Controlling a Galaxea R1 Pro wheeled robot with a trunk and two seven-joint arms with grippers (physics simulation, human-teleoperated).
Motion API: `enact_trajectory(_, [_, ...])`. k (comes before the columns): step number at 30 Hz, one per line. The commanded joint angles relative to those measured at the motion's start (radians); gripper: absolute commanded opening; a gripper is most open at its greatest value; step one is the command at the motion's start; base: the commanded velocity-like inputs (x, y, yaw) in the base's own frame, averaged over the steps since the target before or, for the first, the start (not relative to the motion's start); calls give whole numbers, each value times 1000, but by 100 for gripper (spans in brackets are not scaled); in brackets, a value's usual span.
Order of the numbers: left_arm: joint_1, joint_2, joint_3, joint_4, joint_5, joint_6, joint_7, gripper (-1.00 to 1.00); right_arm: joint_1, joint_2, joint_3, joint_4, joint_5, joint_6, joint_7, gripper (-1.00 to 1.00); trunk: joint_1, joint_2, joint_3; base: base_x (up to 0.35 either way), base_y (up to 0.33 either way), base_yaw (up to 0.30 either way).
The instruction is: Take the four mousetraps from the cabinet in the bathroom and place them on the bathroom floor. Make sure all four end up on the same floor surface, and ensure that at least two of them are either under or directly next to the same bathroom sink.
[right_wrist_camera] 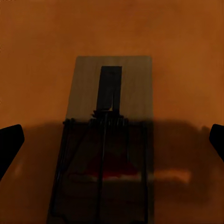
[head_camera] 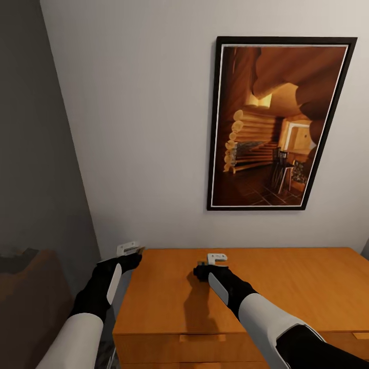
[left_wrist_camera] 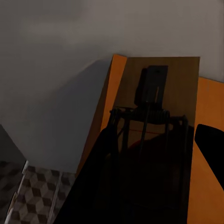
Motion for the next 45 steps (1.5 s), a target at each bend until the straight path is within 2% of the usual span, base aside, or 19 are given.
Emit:
enact_trajectory(1, [-1, -1, 3, -2, -5, 5, -1, -100, 0, 0, 3, 5, -17, 3, -8, 100, 0, -1, -2, 0, 0, 0])
enact_trajectory(12, [-1, -1, 3, -2, -5, 5, -1, -100, 0, 0, 2, 5, -17, 3, -8, 100, 0, -1, -2, 0, 0, 0])
enact_trajectory(16, [0, -1, 3, -2, -5, 4, 0, -100, 0, 0, 2, 5, -17, 3, -8, 100, 16, -29, -14, 0, 0, 0])
enact_trajectory(38, [-1, -1, 3, -2, -5, 5, 0, -100, 0, 0, 2, 5, -18, 2, -10, 100, 16, -29, -14, 0, 0, 0])
enact_trajectory(39, [-1, -1, 3, -2, -5, 5, 0, -100, 0, 0, 1, 5, -18, 2, -10, -100, 16, -29, -14, 0, 0, 0])
enact_trajectory(45, [-1, -1, 3, -2, -5, 5, 0, -100, 0, 0, 1, 5, -18, 2, -11, -100, 16, -29, -14, 0, 0, 0])
